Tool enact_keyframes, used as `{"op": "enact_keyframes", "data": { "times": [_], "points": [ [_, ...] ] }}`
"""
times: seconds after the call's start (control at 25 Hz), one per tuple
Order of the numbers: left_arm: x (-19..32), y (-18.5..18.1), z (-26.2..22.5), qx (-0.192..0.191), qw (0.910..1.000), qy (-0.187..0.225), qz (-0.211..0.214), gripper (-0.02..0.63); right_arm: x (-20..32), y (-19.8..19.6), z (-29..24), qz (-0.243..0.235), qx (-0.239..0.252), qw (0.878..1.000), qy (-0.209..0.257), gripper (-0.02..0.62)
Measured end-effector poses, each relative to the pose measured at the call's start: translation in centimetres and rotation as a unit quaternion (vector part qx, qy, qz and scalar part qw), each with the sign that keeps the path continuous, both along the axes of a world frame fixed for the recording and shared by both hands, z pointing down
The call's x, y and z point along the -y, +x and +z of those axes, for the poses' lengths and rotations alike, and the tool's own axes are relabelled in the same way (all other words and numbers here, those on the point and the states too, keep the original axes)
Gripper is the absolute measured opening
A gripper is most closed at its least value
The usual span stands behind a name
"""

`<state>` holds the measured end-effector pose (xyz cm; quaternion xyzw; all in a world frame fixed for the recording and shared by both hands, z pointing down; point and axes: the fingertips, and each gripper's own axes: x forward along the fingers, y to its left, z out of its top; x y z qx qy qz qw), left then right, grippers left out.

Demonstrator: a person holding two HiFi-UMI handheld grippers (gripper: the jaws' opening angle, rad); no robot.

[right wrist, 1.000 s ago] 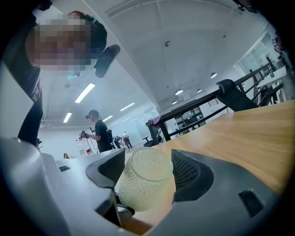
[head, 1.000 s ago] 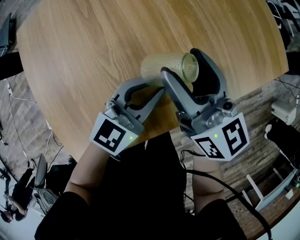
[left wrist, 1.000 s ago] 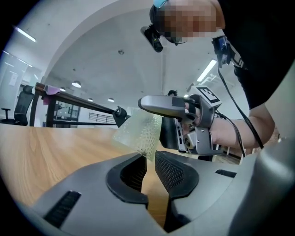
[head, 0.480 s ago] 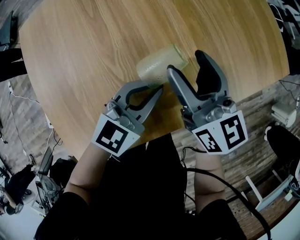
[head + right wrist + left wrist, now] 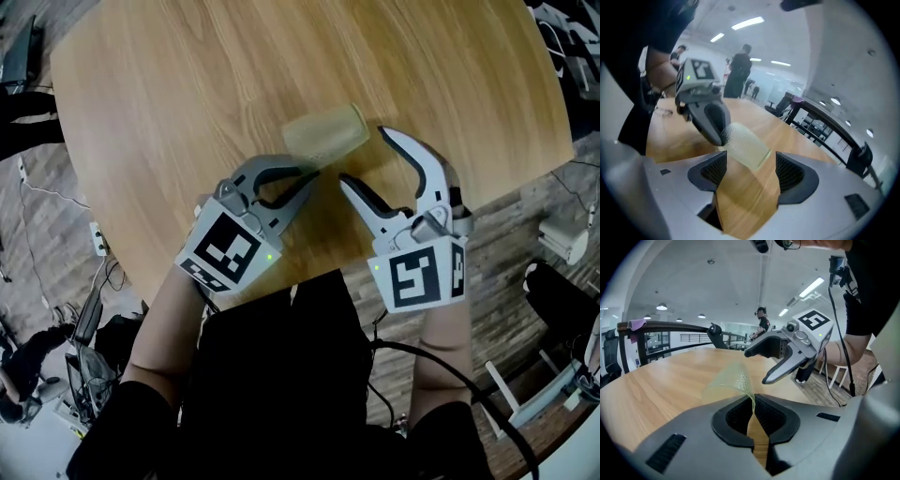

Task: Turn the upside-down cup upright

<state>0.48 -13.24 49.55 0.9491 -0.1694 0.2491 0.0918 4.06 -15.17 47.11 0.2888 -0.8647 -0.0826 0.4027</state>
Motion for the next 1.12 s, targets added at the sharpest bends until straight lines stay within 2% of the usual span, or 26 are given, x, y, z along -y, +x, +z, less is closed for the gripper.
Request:
{"op": "enact_keyframes", "data": {
  "times": [0.12, 0.28, 0.44, 0.64, 0.72, 0.88, 1.04, 1.12],
  "points": [
    [-0.5, 0.1, 0.1, 0.034, 0.9991, -0.016, 0.019, 0.021, -0.2, -0.4, 1.0, -0.051, -0.1, 0.993, 0.023, 0.276],
    [-1.2, 1.0, -0.2, 0.047, 0.9973, -0.032, 0.046, 0.021, -0.1, -0.7, 2.4, -0.085, -0.18, 0.98, 0.026, 0.304],
    [-2.2, 1.6, -0.1, 0.046, 0.9957, -0.036, 0.072, 0.021, -0.1, -1.4, 3.2, -0.099, -0.211, 0.972, 0.028, 0.334],
    [-2.7, 1.7, -0.4, 0.028, 0.9952, -0.042, 0.084, 0.021, -0.1, -1.7, 4.4, -0.107, -0.237, 0.965, 0.041, 0.334],
    [-2.8, 1.7, -0.4, 0.028, 0.9954, -0.039, 0.083, 0.023, -0.2, -1.6, 4.6, -0.102, -0.23, 0.967, 0.043, 0.334],
    [-2.5, 1.6, -0.7, 0.016, 0.9974, -0.03, 0.064, 0.033, -0.3, -1.6, 4.7, -0.071, -0.177, 0.981, 0.026, 0.334],
    [-1.9, 1.6, -1.9, -0.027, 0.9979, -0.033, 0.049, 0.158, 0.4, -0.9, 4.6, -0.023, -0.12, 0.992, 0.016, 0.334],
    [-1.2, 1.2, -2.4, -0.039, 0.9984, -0.021, 0.035, 0.17, 0.7, -0.5, 4.5, 0.003, -0.081, 0.997, 0.008, 0.334]
  ]
}}
